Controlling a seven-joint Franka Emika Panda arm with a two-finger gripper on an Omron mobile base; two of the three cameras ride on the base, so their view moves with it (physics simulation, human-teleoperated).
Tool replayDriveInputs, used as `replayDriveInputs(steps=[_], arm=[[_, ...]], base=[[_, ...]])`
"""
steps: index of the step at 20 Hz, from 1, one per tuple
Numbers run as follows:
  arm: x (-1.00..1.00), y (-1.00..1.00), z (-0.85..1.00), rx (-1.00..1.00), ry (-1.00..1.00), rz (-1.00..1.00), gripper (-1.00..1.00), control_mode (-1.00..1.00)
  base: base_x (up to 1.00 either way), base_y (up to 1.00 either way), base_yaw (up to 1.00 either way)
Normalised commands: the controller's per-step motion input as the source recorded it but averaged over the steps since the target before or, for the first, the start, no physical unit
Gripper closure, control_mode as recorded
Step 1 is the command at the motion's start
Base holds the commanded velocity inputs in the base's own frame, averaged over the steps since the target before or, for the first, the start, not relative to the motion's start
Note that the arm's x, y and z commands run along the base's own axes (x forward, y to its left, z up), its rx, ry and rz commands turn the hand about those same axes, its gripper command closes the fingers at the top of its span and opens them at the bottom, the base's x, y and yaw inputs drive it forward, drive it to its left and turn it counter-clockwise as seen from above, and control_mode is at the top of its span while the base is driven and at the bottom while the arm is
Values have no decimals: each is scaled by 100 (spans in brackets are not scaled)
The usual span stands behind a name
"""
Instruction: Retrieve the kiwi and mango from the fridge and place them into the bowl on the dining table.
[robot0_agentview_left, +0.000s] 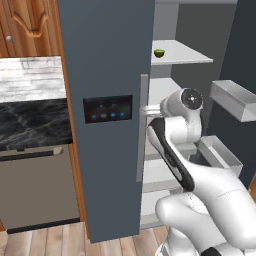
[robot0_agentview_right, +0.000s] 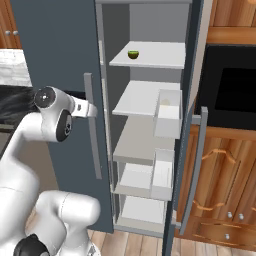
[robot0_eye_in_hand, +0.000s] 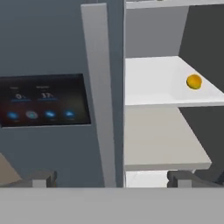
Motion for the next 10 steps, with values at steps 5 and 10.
replayDriveInputs(steps=[5,10], arm=[[53,30,0,0,8,0,-100,-100],[59,3,0,0,6,0,-100,-100]], base=[[0,0,0],[0,0,0]])
